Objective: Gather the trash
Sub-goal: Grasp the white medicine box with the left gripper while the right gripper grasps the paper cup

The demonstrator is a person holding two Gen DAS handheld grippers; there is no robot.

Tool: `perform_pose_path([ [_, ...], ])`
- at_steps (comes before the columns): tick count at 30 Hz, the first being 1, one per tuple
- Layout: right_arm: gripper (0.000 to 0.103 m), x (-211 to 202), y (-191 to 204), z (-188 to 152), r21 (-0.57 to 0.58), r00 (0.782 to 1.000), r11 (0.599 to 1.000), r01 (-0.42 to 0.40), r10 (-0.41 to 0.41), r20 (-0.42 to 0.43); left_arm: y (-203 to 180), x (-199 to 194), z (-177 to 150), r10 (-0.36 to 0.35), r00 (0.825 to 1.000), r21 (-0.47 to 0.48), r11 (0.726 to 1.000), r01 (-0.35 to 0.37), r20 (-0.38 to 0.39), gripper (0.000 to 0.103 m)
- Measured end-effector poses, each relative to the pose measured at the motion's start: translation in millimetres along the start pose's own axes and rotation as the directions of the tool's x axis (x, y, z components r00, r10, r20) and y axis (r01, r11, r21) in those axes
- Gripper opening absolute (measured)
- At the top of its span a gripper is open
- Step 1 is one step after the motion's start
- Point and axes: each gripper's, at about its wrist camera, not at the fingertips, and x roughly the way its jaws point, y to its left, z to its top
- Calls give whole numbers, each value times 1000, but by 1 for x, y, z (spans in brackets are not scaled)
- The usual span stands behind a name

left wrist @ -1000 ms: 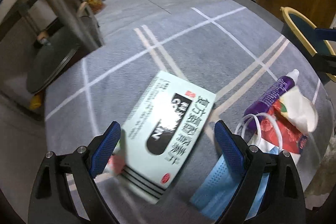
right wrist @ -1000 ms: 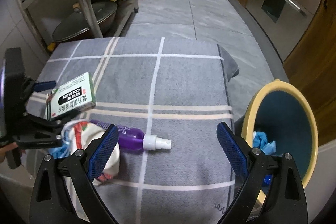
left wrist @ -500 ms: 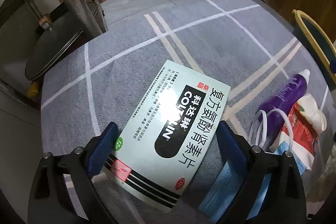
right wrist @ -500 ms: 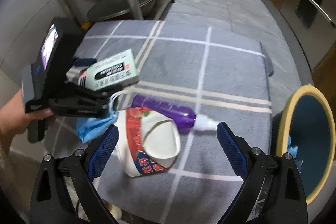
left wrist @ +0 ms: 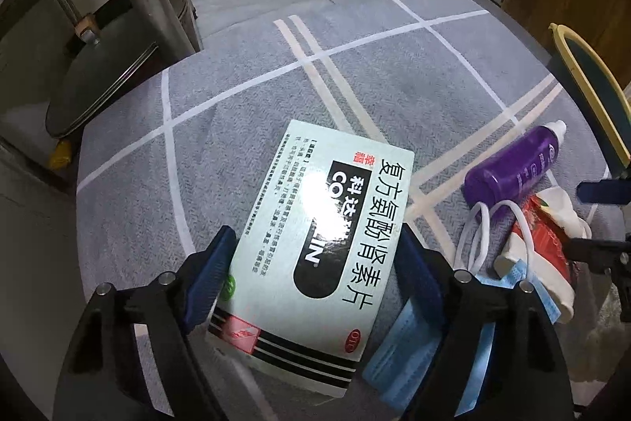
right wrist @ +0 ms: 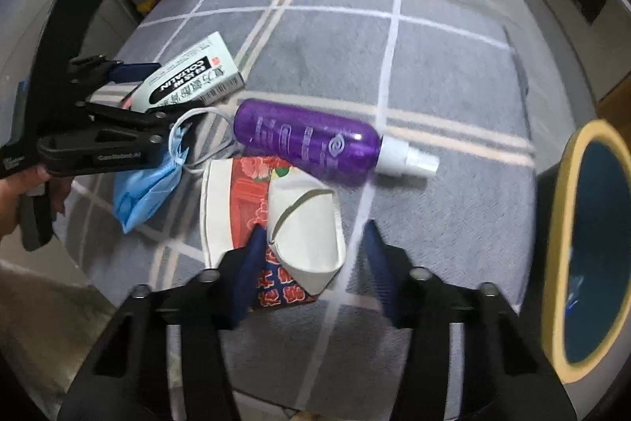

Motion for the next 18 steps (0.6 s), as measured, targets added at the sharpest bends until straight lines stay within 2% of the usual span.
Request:
perform_pose_path([
  [3, 26, -3, 6, 0, -25, 1000, 1000, -6, 7, 15, 0, -5, -2, 12, 1000, -3, 1000, -12, 4, 77],
  [6, 24, -4, 6, -1, -15, 1000, 1000, -20, 21, 23, 0, -14, -3, 25, 1000, -16, 1000, -25, 17, 76],
  [11, 13, -11, 4, -1, -28, 998, 999, -28, 30, 49, 0, -38, -2, 30, 998, -38, 999, -28, 64, 74],
  [13, 11, -14, 4, -1, -31, 998, 999, -26, 28, 59, -4, -50, -1, 10, 997, -32, 999, -8, 74, 25],
  [14, 10, -16, 4, -1, -34, 998, 999, -26, 29, 62, -6, -55, 0, 34, 997, -38, 999, -31, 73, 25],
  [16, 9, -17, 3, -2, -38, 998, 999, -27, 30, 63, -9, -58, 0, 14, 998, -39, 999, -12, 67, 21],
  [18, 9, -19, 4, -3, -45, 998, 999, -17, 20, 62, -14, -55, -4, 29, 999, -16, 999, -29, 38, 19],
])
